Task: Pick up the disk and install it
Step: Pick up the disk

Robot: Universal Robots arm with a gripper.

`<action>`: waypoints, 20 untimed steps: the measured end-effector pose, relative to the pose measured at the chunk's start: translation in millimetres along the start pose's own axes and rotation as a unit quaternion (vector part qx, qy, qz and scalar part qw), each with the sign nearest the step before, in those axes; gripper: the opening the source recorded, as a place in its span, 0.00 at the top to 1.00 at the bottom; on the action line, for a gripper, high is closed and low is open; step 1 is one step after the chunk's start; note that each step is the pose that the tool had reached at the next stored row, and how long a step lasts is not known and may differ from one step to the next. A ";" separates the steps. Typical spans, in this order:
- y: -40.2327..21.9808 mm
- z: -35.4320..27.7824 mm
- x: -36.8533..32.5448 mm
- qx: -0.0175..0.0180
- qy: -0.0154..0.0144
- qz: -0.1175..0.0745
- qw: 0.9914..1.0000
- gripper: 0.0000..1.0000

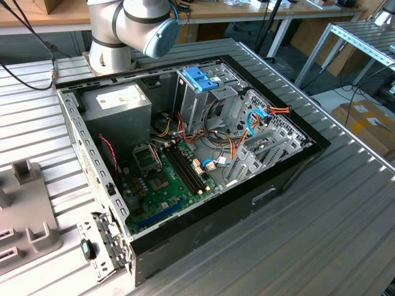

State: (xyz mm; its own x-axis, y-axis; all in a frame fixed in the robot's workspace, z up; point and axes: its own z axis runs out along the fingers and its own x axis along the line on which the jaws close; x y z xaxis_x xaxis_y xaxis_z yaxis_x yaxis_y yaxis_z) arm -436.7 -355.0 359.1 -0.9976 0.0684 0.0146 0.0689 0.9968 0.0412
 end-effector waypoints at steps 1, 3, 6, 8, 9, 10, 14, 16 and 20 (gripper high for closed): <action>0.0 0.0 0.0 0.000 0.000 0.000 1.000 0.89; 0.0 0.0 0.0 0.000 0.000 -0.005 1.000 0.89; 0.0 0.0 0.0 0.000 0.001 -0.014 1.000 0.89; 0.0 0.0 0.0 0.000 0.001 -0.022 1.000 0.89; 0.0 0.0 0.0 0.000 0.001 -0.027 1.000 0.89; 0.0 0.0 0.0 0.001 0.001 -0.029 1.000 0.89; 0.0 0.0 0.0 0.001 0.001 -0.031 1.000 0.89; 0.0 0.0 0.0 0.001 0.001 -0.031 1.000 0.89; 0.0 0.0 0.0 0.001 0.001 -0.031 1.000 0.89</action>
State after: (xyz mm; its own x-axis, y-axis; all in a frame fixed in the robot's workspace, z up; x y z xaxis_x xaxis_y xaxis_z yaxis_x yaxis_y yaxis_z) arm -436.7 -355.0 359.1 -0.9999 0.0070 0.0146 0.0076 0.9991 0.0410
